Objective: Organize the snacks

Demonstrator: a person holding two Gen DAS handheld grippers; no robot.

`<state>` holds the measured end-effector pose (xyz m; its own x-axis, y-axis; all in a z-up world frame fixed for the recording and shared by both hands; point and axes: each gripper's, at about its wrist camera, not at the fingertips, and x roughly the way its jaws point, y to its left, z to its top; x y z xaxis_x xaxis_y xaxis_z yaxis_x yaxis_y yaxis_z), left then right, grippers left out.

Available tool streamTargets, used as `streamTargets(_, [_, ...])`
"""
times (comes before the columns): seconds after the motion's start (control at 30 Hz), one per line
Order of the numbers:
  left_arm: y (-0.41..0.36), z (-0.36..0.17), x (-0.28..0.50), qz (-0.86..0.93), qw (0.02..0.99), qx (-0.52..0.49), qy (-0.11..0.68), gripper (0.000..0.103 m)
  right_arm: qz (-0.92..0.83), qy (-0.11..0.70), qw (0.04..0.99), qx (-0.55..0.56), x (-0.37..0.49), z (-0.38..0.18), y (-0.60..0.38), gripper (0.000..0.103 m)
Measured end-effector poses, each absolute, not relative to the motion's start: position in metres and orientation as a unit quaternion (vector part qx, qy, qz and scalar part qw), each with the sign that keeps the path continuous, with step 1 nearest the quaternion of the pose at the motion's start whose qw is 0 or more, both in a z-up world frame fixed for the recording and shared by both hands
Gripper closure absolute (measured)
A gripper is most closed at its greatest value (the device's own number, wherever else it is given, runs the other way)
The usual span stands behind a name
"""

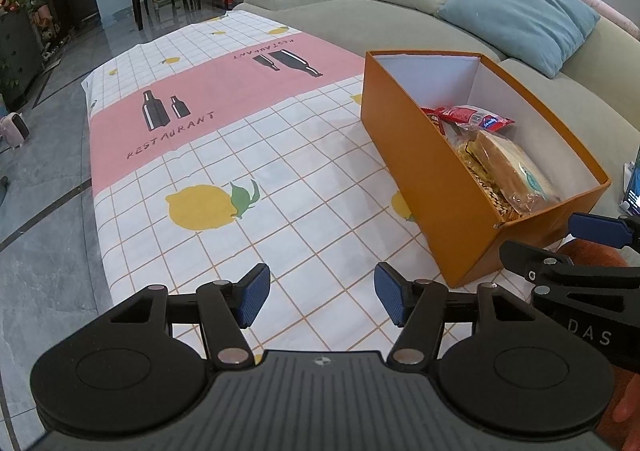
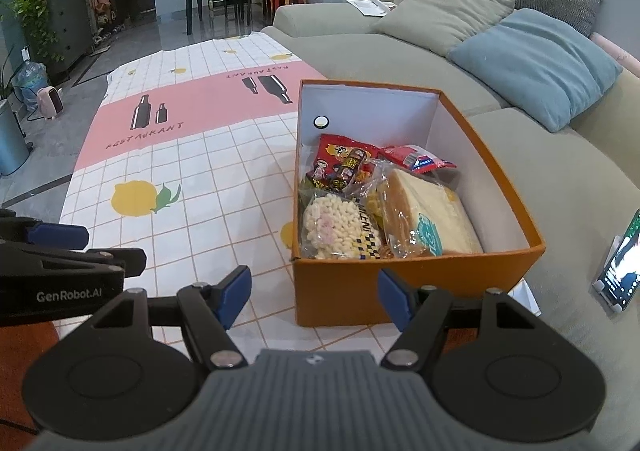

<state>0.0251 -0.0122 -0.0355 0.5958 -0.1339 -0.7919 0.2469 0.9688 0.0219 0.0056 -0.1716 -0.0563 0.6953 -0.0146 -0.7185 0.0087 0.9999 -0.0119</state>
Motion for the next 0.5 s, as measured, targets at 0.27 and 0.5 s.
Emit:
streamTargets(0.27, [-0.0117,-0.0336,0.0252,-0.105,0.891,0.058,0.438,0.032,-0.002,0.386,0.922,-0.01,0.0047,-0.0551,-0.1682,0.035])
streamTargets(0.5, [-0.0105,-0.0345,0.025,-0.105,0.89,0.055,0.441,0.032,0.003,0.383,0.924,-0.017,0.0027,-0.0545,-0.1649,0.035])
